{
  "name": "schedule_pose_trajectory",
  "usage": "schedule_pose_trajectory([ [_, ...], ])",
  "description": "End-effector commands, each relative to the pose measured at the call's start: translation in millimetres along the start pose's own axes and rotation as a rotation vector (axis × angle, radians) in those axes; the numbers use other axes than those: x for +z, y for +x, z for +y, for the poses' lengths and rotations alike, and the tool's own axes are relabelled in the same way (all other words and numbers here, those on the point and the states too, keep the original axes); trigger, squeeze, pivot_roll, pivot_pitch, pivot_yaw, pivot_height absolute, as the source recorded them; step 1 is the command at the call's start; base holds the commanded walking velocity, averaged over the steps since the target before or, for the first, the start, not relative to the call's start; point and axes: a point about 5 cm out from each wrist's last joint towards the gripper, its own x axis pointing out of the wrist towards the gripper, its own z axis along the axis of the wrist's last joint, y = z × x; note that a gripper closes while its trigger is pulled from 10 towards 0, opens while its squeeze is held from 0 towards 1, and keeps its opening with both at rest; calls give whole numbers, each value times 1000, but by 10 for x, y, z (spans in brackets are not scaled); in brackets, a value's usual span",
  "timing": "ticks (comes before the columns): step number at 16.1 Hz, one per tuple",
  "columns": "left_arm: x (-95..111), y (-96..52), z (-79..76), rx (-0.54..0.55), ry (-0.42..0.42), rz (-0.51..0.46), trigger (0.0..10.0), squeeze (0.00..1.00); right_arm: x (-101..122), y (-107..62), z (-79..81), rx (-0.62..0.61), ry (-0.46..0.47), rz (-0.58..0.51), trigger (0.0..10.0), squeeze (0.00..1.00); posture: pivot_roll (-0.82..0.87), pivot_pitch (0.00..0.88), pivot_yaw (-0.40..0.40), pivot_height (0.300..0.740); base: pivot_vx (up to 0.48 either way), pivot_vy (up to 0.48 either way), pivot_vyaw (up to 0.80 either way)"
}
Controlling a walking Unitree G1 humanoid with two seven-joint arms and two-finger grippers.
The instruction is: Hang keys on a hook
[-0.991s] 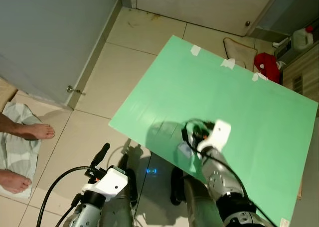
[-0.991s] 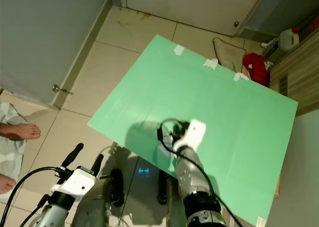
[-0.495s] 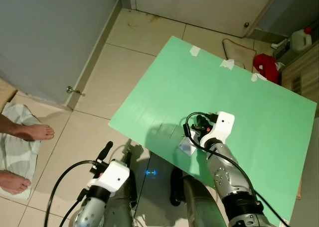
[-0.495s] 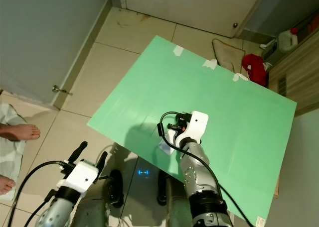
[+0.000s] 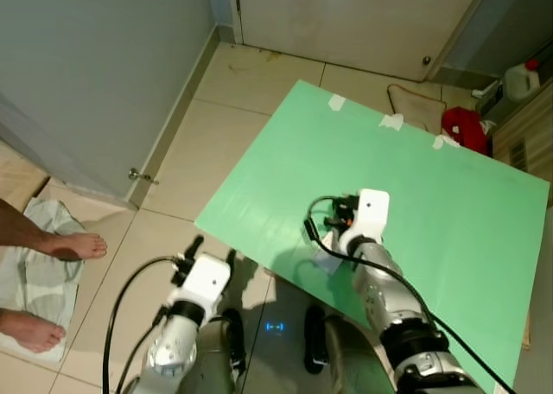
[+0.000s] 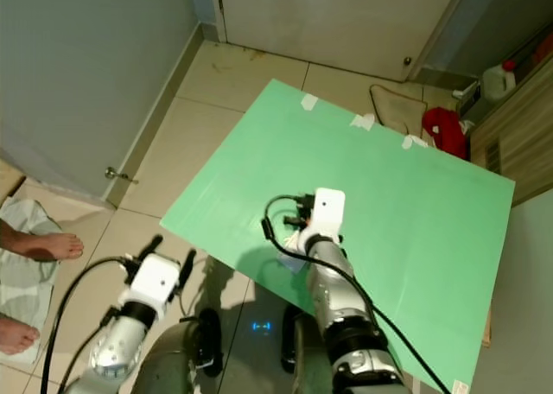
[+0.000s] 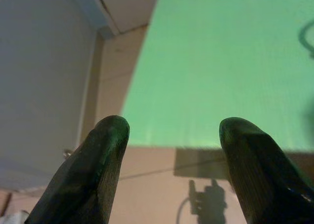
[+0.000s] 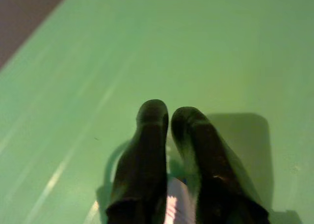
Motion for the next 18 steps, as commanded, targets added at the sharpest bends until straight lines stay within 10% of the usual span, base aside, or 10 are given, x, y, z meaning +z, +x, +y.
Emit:
schedule_pose_trajectory([
  [1,-70,-88,-86,-38,-7,28,10000,0,-115,-33,-46,-12,-10,42,10000,1000,5,253,-22,722,0,0,0],
  [16,-64,-287,-133,-48,28,13,10000,0,-240,39,-313,-198,63,132,10000,1000,64,315,-48,722,0,0,0],
  [18,-68,-306,-119,-48,33,15,10000,0,-269,35,-321,-218,89,150,10000,0,70,321,-45,722,0,0,0],
])
